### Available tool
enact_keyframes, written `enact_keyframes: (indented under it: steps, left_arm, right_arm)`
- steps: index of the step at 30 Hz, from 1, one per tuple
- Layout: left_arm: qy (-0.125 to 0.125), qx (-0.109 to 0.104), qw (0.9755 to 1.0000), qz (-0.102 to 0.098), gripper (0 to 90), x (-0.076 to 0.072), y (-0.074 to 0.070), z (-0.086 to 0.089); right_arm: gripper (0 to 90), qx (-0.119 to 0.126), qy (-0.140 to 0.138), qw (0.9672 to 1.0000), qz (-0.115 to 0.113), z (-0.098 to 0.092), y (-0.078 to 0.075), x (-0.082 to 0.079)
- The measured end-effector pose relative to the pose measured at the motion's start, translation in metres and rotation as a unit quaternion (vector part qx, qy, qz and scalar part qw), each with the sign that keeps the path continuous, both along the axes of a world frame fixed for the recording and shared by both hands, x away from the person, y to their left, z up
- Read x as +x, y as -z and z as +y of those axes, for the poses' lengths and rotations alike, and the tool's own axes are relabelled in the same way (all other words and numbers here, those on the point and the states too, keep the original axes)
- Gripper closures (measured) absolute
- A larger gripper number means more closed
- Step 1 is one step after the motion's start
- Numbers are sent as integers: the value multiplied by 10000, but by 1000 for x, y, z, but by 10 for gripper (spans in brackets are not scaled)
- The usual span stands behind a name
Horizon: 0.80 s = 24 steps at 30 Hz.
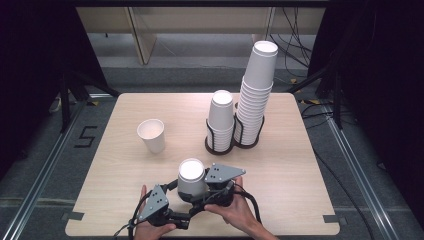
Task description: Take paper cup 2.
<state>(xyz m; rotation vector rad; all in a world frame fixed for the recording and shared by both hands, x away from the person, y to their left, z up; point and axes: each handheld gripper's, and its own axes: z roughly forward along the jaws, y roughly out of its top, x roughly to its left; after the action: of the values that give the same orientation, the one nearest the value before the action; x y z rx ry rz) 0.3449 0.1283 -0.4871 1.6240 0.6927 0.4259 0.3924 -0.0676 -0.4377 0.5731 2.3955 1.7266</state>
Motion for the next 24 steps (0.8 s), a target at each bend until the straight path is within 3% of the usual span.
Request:
enact_keyframes:
  steps: [1, 2, 4, 10, 12, 14, 17, 19, 24]
  left_arm:
    - [2, -81, 10000, -15, 2, 1, 1, -2]
    - [-38, 18, 10000, 30, 0, 0, 0, -1]
    - [-62, 22, 10000, 27, 0, 0, 0, -2]
    - [-91, -78, 9999, -82, 0, 1, 1, -6]
    - [-132, -5, 9999, -16, 2, 0, 1, -5]
    - [-107, -115, 9999, -67, 4, 1, 2, -6]
    - [-136, -28, 9999, -45, 24, -1, 1, -5]
    - [-104, -8, 9999, -26, 47, 0, 0, -4]
    - [-38, 163, 9998, -111, 89, -1, 0, -4]
  right_arm:
    - [170, -24, 6, 10000, -1, 1, 0, -1]
    - [170, -59, 23, 10000, 49, 2, 0, -2]
    - [170, -36, 2, 10000, -42, 3, 0, -2]
    - [170, -2, 38, 9998, 191, 6, 0, -6]
    - [170, 18, 3, 10000, -10, 6, 0, -4]
    - [169, -25, -3, 9999, 124, 6, 0, -6]
    - [155, 71, 45, 10000, 52, 7, 1, -5]
    - [141, 57, 32, 9998, 189, 6, 1, -5]
    - [114, -42, 66, 9998, 184, 6, 0, -5]
